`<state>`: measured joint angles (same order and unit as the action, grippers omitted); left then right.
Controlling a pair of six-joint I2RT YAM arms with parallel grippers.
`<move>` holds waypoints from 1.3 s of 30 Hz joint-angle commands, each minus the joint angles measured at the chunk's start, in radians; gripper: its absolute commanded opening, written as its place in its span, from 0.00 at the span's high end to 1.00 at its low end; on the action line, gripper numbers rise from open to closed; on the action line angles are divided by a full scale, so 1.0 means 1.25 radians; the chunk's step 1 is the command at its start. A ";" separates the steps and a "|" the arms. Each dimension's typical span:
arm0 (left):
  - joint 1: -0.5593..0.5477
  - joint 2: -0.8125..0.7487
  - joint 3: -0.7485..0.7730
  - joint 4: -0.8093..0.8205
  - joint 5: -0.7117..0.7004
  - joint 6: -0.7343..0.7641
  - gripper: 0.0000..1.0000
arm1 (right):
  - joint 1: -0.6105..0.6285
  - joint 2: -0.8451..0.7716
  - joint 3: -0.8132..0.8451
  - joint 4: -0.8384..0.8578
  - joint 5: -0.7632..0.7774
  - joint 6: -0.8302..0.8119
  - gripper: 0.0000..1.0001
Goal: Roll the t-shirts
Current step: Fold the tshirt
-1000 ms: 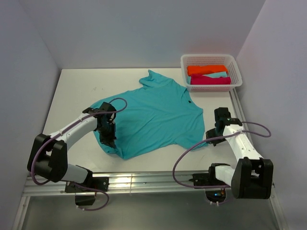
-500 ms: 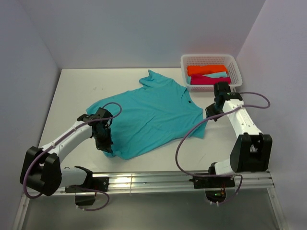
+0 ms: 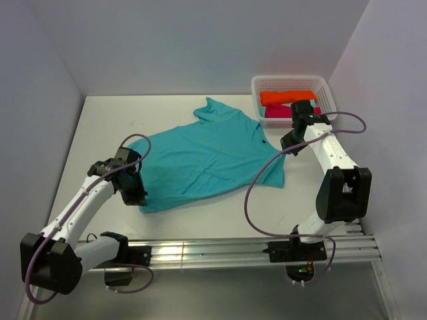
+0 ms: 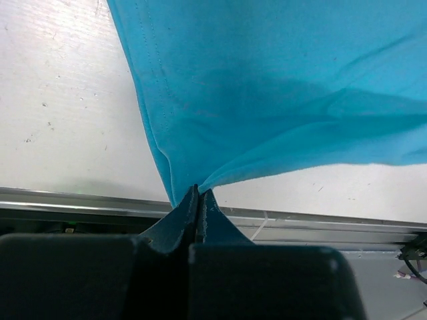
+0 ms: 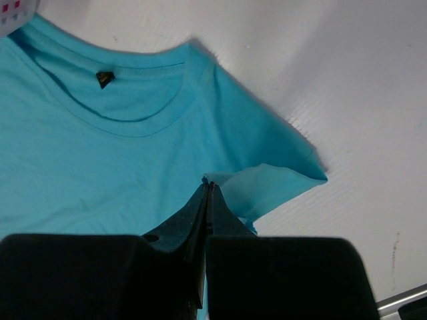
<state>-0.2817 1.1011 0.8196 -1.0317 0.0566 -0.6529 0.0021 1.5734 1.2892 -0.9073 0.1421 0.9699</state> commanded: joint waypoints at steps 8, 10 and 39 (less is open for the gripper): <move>0.025 -0.029 -0.013 -0.030 -0.009 -0.021 1.00 | 0.074 0.054 0.139 -0.030 0.040 -0.031 1.00; 0.028 -0.032 -0.020 -0.030 -0.007 -0.024 1.00 | 0.089 0.060 0.160 -0.036 0.046 -0.035 1.00; 0.057 -0.008 0.029 -0.018 -0.040 -0.035 1.00 | 0.133 0.221 0.436 -0.101 0.025 -0.129 1.00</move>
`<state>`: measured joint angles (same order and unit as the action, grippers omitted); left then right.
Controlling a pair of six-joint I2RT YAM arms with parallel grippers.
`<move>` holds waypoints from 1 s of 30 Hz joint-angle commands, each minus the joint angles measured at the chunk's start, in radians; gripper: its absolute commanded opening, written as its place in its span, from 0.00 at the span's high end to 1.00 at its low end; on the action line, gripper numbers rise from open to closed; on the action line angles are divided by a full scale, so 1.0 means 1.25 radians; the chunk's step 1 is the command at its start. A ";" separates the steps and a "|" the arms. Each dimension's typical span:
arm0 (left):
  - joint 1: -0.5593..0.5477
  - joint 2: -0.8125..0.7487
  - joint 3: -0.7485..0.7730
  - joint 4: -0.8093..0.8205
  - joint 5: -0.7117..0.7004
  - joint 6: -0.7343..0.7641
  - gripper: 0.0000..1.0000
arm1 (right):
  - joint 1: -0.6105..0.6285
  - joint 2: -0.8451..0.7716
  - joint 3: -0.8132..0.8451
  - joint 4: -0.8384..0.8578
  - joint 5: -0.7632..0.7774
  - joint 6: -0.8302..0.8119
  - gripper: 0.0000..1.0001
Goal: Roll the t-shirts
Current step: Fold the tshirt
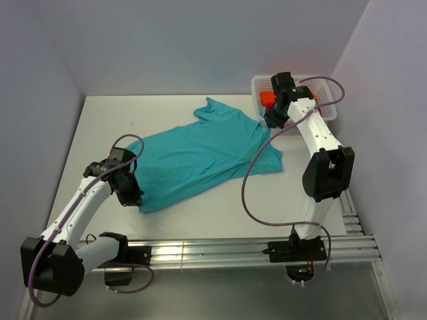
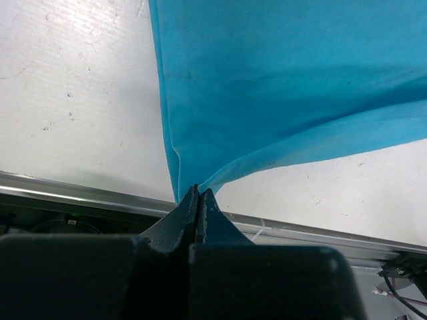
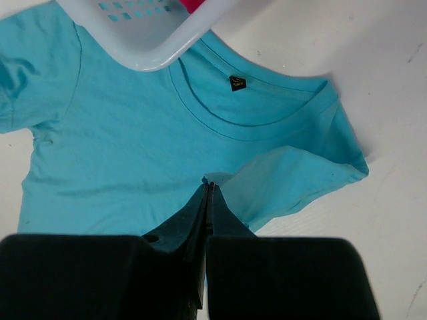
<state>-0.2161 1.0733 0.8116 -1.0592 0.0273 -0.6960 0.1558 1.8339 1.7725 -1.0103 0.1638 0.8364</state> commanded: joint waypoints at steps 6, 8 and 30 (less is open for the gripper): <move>0.008 0.041 0.043 0.015 -0.017 0.005 1.00 | 0.021 0.052 0.110 -0.030 0.013 -0.046 1.00; 0.013 0.048 0.044 0.019 -0.018 0.011 1.00 | 0.023 0.069 0.134 -0.036 0.011 -0.052 1.00; 0.059 0.112 0.038 0.071 -0.040 0.023 1.00 | 0.040 0.172 0.277 -0.057 -0.023 -0.109 1.00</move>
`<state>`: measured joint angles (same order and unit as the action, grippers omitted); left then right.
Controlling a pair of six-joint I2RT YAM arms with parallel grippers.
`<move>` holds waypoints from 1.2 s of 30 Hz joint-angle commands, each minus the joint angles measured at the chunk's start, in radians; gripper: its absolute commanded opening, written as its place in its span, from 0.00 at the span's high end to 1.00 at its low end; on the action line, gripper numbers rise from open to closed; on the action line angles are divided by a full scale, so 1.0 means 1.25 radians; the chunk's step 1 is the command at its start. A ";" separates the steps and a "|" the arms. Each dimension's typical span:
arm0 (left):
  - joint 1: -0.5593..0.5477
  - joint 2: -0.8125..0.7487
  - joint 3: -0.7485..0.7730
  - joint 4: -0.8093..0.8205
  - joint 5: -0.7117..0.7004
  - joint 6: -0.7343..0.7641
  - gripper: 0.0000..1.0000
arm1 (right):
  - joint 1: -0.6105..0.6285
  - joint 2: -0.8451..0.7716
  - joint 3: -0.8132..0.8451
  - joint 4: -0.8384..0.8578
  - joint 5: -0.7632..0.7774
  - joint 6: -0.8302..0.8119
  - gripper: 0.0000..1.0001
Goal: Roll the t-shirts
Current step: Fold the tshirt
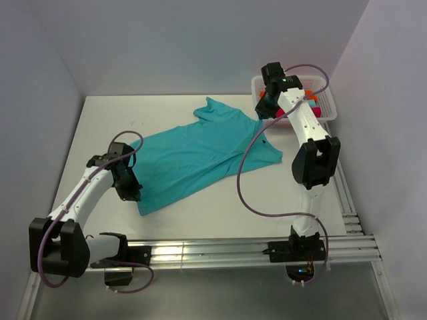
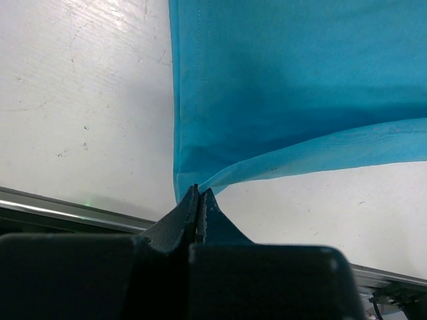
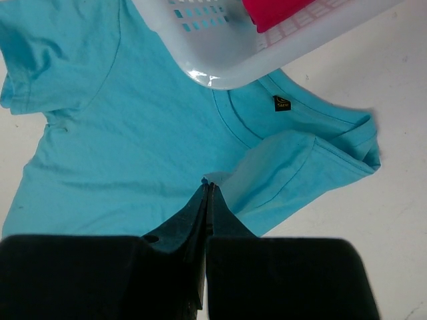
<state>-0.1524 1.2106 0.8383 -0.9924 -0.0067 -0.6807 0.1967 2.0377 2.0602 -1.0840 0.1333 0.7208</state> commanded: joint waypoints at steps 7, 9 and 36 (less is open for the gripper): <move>0.016 0.021 0.024 0.026 -0.014 0.012 0.99 | 0.012 0.028 0.074 0.006 -0.011 -0.023 1.00; 0.019 0.025 0.025 0.028 -0.013 0.012 1.00 | 0.012 0.031 0.076 0.008 -0.016 -0.026 1.00; 0.051 0.081 0.046 0.045 -0.024 0.018 1.00 | 0.029 0.071 0.133 0.093 -0.082 -0.045 1.00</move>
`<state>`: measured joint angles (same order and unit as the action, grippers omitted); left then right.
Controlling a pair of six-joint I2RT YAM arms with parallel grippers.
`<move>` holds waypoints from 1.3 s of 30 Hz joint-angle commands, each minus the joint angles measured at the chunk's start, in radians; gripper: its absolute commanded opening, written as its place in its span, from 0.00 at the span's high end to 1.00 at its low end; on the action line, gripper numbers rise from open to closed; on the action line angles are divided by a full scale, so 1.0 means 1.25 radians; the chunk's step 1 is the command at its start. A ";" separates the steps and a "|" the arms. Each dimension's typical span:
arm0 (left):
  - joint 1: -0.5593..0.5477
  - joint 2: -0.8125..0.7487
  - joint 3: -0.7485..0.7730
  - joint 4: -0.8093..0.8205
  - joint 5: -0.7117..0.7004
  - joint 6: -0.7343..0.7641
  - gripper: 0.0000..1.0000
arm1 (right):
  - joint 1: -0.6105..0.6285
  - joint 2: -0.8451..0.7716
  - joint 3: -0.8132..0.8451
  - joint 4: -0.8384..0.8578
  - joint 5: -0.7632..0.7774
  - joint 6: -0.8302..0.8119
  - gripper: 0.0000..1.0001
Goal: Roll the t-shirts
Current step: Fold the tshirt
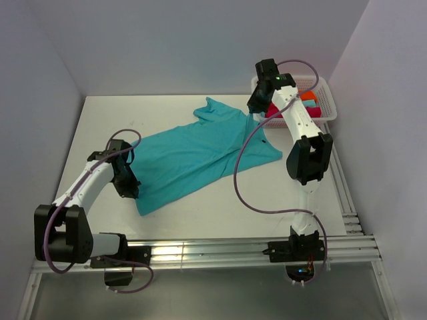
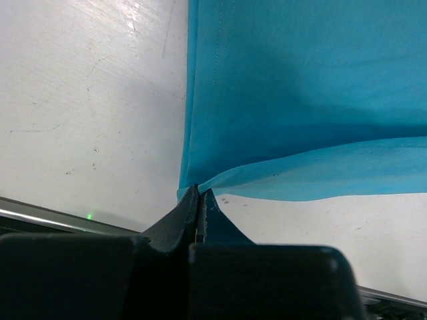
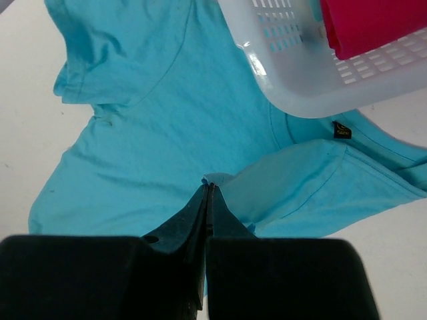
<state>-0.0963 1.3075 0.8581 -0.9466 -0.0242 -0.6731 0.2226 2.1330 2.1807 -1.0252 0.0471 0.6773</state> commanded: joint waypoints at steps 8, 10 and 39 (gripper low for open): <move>0.013 0.012 0.035 0.011 -0.011 0.019 1.00 | 0.011 0.004 0.032 0.079 -0.034 -0.009 1.00; 0.014 0.015 0.035 0.016 -0.006 0.019 1.00 | 0.011 0.012 0.048 0.074 -0.034 -0.013 1.00; 0.032 0.092 0.068 0.050 -0.032 0.027 1.00 | 0.010 0.045 0.008 0.194 -0.104 -0.031 1.00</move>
<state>-0.0643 1.3994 0.9100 -0.9089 -0.0505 -0.6487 0.2291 2.1540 2.1544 -0.8238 -0.0689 0.6552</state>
